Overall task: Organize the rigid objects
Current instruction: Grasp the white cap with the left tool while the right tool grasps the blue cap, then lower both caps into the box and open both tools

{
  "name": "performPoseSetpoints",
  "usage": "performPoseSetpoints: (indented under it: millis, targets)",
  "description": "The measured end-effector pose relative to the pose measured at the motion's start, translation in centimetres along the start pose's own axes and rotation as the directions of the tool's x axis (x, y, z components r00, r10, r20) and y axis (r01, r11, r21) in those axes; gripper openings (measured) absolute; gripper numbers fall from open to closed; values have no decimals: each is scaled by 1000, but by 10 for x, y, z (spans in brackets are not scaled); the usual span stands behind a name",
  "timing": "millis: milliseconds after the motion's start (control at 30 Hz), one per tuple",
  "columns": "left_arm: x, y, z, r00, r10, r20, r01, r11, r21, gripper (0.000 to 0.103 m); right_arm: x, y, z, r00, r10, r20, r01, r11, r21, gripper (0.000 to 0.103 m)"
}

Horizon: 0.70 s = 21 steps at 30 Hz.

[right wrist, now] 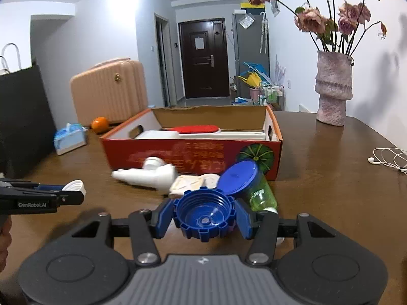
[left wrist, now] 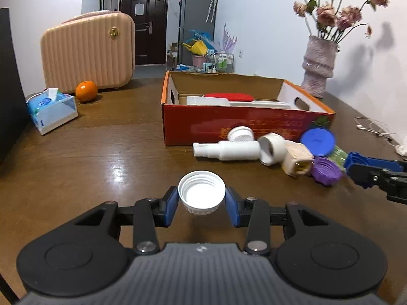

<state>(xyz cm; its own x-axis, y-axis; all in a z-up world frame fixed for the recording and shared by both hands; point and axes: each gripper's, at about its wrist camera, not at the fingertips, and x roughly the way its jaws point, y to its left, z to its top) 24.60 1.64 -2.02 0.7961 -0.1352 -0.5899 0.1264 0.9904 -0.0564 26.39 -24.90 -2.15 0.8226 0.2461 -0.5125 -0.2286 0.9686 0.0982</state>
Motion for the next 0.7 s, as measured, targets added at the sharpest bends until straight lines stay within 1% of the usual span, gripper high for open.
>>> performPoseSetpoints:
  millis: [100, 200, 400, 533, 700]
  targets:
    - [-22, -1, -11, 1000, -7, 4, 7, 1000, -10, 40, -21, 7, -6, 1000, 25, 8, -25, 1000, 10, 52]
    - [-46, -4, -21, 999, -17, 27, 17, 1000, -14, 40, -45, 14, -14, 998, 66, 25, -66, 997, 27, 52]
    - [-83, -11, -33, 997, -35, 74, 36, 999, -2, 40, -82, 30, -29, 995, 83, 47, -83, 997, -4, 52]
    - [-97, -18, -37, 994, -46, 98, 46, 999, 9, 40, -104, 37, -35, 993, 92, 68, -92, 996, -4, 52]
    - [-105, -22, -37, 992, -53, 116, 51, 998, 24, 40, -126, 43, -38, 988, 110, 104, -108, 994, -25, 52]
